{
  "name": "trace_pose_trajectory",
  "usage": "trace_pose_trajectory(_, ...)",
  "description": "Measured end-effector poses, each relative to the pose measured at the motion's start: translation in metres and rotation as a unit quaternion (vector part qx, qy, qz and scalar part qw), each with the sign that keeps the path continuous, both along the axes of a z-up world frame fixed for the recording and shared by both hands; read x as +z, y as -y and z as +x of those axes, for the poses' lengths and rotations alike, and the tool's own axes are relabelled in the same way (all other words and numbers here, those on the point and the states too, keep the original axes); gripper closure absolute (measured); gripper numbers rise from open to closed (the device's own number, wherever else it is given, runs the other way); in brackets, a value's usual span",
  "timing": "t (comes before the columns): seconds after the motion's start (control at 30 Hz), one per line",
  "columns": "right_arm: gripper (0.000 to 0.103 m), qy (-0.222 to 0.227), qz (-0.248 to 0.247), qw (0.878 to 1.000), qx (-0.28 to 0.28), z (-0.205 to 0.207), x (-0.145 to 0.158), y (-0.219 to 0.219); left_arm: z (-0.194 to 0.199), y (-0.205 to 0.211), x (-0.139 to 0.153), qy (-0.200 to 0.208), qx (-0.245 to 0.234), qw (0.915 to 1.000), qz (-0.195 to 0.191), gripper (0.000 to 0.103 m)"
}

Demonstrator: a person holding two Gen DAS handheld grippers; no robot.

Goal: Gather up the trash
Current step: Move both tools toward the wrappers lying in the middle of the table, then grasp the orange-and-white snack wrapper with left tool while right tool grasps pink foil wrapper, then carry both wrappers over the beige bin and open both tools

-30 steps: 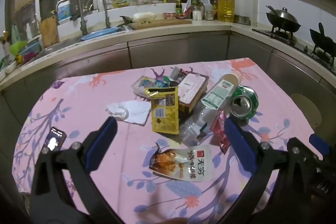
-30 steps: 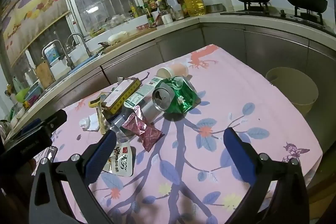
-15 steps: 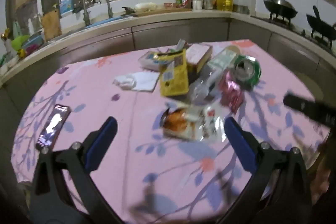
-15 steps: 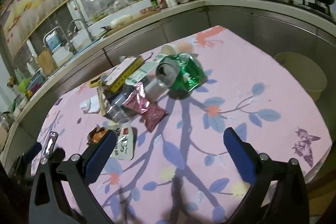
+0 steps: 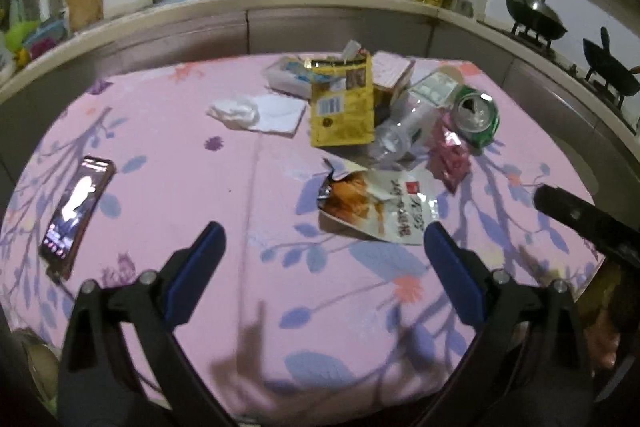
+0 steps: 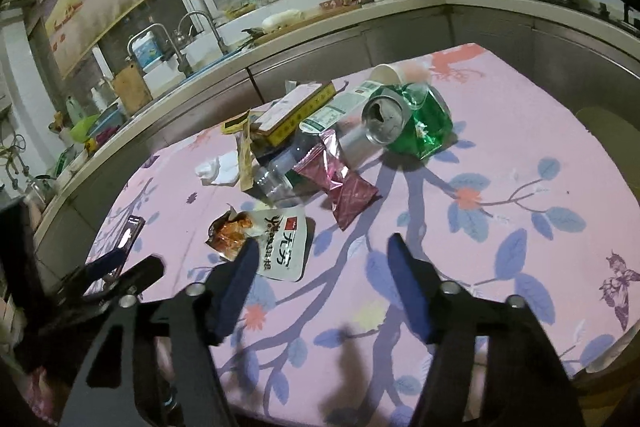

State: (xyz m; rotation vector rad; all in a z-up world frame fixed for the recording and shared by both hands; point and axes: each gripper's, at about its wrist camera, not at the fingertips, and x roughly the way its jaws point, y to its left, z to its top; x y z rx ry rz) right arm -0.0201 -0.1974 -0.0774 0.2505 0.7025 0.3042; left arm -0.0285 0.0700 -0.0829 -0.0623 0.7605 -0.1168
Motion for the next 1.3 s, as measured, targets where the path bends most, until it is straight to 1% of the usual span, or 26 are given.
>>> trace_pose_trajectory(0.07, 0.045, 0.002, -0.002, 1.000, 0.000, 0.001, 0.001, -0.003, 0.019, -0.008, -0.009, -0.038, -0.006, 0.9985, -0.040, 0.023)
trace_pose_trajectory(0.13, 0.045, 0.001, -0.004, 1.000, 0.000, 0.002, 0.000, -0.004, 0.039, -0.016, -0.019, -0.077, -0.009, 0.9927, -0.092, 0.032)
trace_pose_trajectory(0.17, 0.045, 0.000, -0.006, 1.000, 0.000, 0.004, -0.001, -0.004, 0.047, -0.017, -0.024, -0.091, -0.009, 0.9899, -0.109, 0.038)
trace_pose_trajectory(0.2, 0.045, 0.002, -0.011, 1.000, 0.000, 0.006, -0.002, -0.004, 0.053, -0.017, -0.027, -0.098, -0.013, 0.9879, -0.120, 0.041)
trace_pose_trajectory(0.3, 0.045, 0.018, -0.056, 0.998, -0.005, 0.015, -0.005, -0.008, 0.071, -0.012, -0.037, -0.116, -0.032, 0.9835, -0.135, 0.047)
trace_pose_trajectory(0.37, 0.045, 0.029, -0.081, 0.996, -0.002, 0.025, -0.007, -0.010, 0.080, -0.007, -0.046, -0.127, -0.041, 0.9800, -0.148, 0.047)
trace_pose_trajectory(0.43, 0.045, 0.035, -0.103, 0.994, 0.005, 0.044, -0.013, -0.010, 0.085, -0.005, -0.053, -0.138, -0.042, 0.9771, -0.157, 0.047)
trace_pose_trajectory(0.5, 0.045, 0.028, -0.106, 0.994, 0.016, 0.060, -0.016, -0.010, 0.086, -0.006, -0.056, -0.144, -0.042, 0.9736, -0.172, 0.049)
trace_pose_trajectory(0.57, 0.045, 0.019, -0.098, 0.994, 0.032, 0.074, -0.020, -0.010, 0.084, -0.006, -0.056, -0.144, -0.044, 0.9726, -0.177, 0.049)
trace_pose_trajectory(0.67, 0.045, 0.016, -0.109, 0.993, 0.047, 0.090, -0.027, -0.015, 0.088, -0.011, -0.055, -0.146, -0.041, 0.9701, -0.190, 0.050)
trace_pose_trajectory(0.73, 0.045, 0.014, -0.117, 0.991, 0.062, 0.098, -0.034, -0.021, 0.090, -0.013, -0.057, -0.149, -0.034, 0.9686, -0.196, 0.058)
trace_pose_trajectory(0.77, 0.045, 0.011, -0.119, 0.991, 0.068, 0.101, -0.037, -0.023, 0.092, -0.013, -0.059, -0.154, -0.032, 0.9675, -0.198, 0.067)
trace_pose_trajectory(0.8, 0.045, 0.007, -0.120, 0.990, 0.073, 0.105, -0.042, -0.025, 0.094, -0.011, -0.061, -0.157, -0.034, 0.9665, -0.200, 0.080)
trace_pose_trajectory(0.83, 0.050, 0.001, -0.123, 0.989, 0.078, 0.108, -0.047, -0.026, 0.096, -0.008, -0.062, -0.159, -0.038, 0.9660, -0.200, 0.082)
trace_pose_trajectory(0.87, 0.060, -0.006, -0.124, 0.988, 0.087, 0.111, -0.051, -0.028, 0.097, -0.005, -0.062, -0.156, -0.042, 0.9662, -0.200, 0.085)
trace_pose_trajectory(0.9, 0.078, -0.014, -0.118, 0.987, 0.104, 0.112, -0.055, -0.029, 0.097, -0.003, -0.061, -0.152, -0.044, 0.9673, -0.198, 0.088)
trace_pose_trajectory(0.93, 0.090, -0.015, -0.105, 0.988, 0.113, 0.110, -0.055, -0.029, 0.096, 0.000, -0.058, -0.148, -0.046, 0.9685, -0.195, 0.089)
trace_pose_trajectory(1.0, 0.095, -0.003, -0.101, 0.988, 0.119, 0.100, -0.051, -0.029, 0.090, 0.003, -0.047, -0.132, -0.053, 0.9725, -0.185, 0.093)
trace_pose_trajectory(1.07, 0.095, 0.013, -0.102, 0.987, 0.121, 0.084, -0.045, -0.028, 0.085, -0.002, -0.034, -0.116, -0.061, 0.9756, -0.176, 0.094)
trace_pose_trajectory(1.13, 0.095, 0.024, -0.090, 0.989, 0.117, 0.070, -0.040, -0.021, 0.076, 0.000, -0.023, -0.104, -0.069, 0.9768, -0.174, 0.094)
trace_pose_trajectory(1.2, 0.095, 0.033, -0.074, 0.992, 0.100, 0.060, -0.036, -0.008, 0.069, 0.006, -0.011, -0.097, -0.080, 0.9769, -0.173, 0.095)
trace_pose_trajectory(1.3, 0.095, 0.037, -0.033, 0.997, 0.062, 0.052, -0.030, 0.024, 0.065, 0.028, 0.008, -0.083, -0.108, 0.9784, -0.156, 0.095)
